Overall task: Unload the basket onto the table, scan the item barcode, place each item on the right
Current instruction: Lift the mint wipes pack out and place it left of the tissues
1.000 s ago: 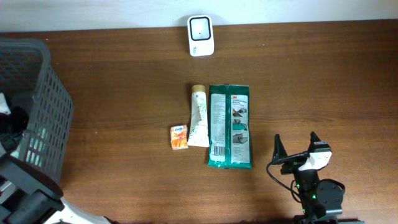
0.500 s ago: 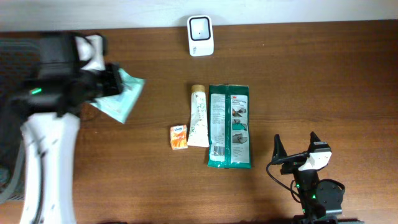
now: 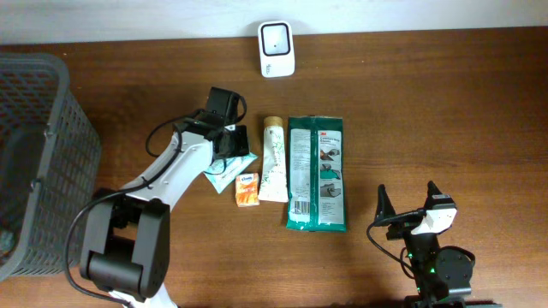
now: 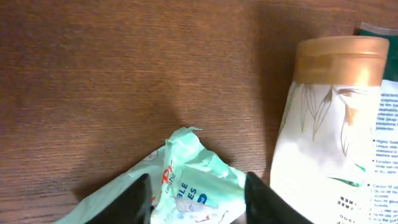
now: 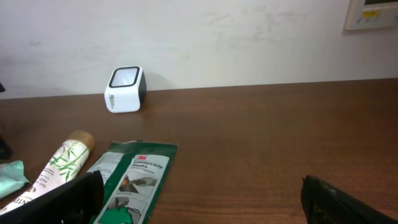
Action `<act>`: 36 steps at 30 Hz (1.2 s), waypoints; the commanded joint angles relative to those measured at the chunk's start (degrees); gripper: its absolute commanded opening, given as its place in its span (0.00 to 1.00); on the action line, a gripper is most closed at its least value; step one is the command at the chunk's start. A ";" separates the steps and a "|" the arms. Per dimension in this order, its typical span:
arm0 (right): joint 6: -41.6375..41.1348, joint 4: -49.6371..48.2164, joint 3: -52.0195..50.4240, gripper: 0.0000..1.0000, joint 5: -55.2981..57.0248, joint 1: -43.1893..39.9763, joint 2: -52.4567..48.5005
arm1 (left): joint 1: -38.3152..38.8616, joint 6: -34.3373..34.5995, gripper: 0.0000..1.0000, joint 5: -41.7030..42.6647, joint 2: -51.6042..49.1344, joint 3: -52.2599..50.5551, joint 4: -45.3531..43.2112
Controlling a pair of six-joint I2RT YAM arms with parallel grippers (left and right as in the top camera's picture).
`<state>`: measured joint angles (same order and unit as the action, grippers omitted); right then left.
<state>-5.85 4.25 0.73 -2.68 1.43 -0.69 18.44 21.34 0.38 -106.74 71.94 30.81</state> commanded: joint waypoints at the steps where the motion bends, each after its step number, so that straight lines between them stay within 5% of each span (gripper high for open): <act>1: -0.20 0.04 -0.42 0.98 -0.11 -0.33 0.33 | 0.24 -5.57 0.53 -0.63 0.37 2.67 2.47; 6: -0.20 0.04 -0.42 0.98 -0.13 -0.33 0.33 | -0.66 -15.50 0.74 -0.66 3.34 22.40 19.74; 11: -0.20 0.04 -0.42 0.98 -0.13 -0.33 0.33 | -10.78 -22.75 0.81 -0.63 5.25 46.80 39.43; 12: -0.20 0.04 -0.42 0.98 -0.13 -0.33 0.33 | -15.54 -22.73 0.93 -0.61 6.71 49.05 40.72; 15: -0.20 0.04 -0.42 0.98 -0.13 -0.33 0.33 | -24.63 -26.49 0.99 0.31 7.50 49.20 40.85; 19: -0.20 0.04 -0.42 0.98 -0.13 -0.33 0.33 | -35.52 -36.15 1.00 11.69 7.45 49.20 40.37; 22: -0.20 0.04 -0.42 0.98 -0.13 -0.33 0.33 | -38.12 -36.59 1.00 13.38 7.45 49.18 38.21; 24: -0.20 0.04 -0.42 0.98 -0.13 -0.33 0.33 | -38.38 -30.99 1.00 13.29 7.72 49.27 36.17; 25: -0.20 0.04 -0.42 0.98 -0.13 -0.33 0.33 | -41.64 -18.03 1.00 7.41 9.07 49.90 34.71; 26: -0.20 0.04 -0.42 0.98 -0.13 -0.33 0.33 | -43.65 -15.47 0.98 5.84 10.10 50.36 34.58; 32: -0.20 0.04 -0.42 0.98 -0.13 -0.33 0.33 | -54.64 -7.54 0.98 -1.75 15.15 49.99 41.22; 36: -0.20 0.04 -0.42 0.98 -0.13 -0.33 0.33 | -60.98 -4.00 0.97 -7.82 11.98 40.76 45.31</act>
<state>-5.87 4.25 0.73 -2.68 1.43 -0.69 -39.90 14.33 -3.49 -92.60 118.32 76.03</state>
